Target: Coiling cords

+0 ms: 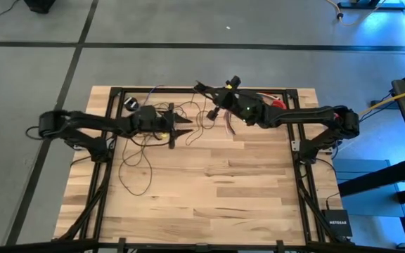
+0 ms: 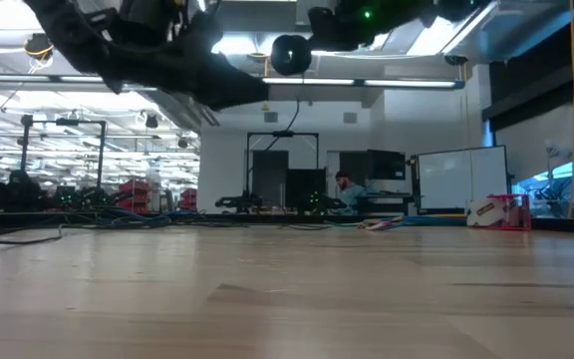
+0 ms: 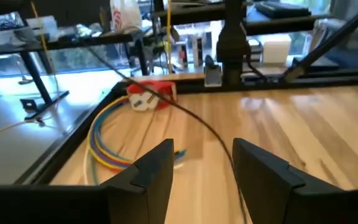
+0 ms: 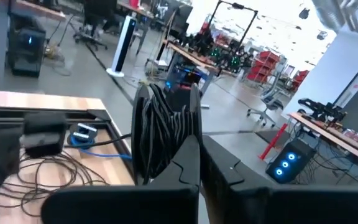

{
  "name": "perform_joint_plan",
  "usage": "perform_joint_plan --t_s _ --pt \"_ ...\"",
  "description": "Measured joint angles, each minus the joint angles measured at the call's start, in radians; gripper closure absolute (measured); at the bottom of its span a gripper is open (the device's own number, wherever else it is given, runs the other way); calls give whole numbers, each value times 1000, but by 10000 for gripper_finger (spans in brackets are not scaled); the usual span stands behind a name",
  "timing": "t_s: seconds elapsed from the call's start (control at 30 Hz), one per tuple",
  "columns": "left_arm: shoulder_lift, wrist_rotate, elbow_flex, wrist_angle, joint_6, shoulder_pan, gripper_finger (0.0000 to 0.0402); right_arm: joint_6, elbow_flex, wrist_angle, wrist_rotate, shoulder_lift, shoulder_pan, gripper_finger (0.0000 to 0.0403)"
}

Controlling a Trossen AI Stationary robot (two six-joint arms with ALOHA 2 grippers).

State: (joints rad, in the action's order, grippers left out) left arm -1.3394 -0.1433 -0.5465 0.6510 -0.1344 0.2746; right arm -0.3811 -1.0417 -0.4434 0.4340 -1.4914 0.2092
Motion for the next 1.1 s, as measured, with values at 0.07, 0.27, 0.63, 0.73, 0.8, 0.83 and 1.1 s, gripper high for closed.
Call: perform_joint_plan --t_s 0.07,0.27,0.63,0.73,0.8,0.83,1.1 --pt "-53 33 0 84 29 -5 243 0 18 -40 -8 -5 10 401" --pt "-167 121 -44 166 211 14 243 -85 41 -157 0 -31 9 401" --pt "-191 67 -104 177 347 14 243 -182 39 -183 -32 -40 7 401" --pt "-192 67 -113 177 349 14 243 -193 39 -184 -52 -40 7 401" --pt "-192 67 -120 175 349 14 243 -195 39 -184 -53 -40 7 401" --pt "-192 66 -123 176 347 14 243 -197 39 -183 -53 -40 7 401" --pt "-193 66 -126 168 307 14 293 -202 39 -176 -54 -40 7 401"
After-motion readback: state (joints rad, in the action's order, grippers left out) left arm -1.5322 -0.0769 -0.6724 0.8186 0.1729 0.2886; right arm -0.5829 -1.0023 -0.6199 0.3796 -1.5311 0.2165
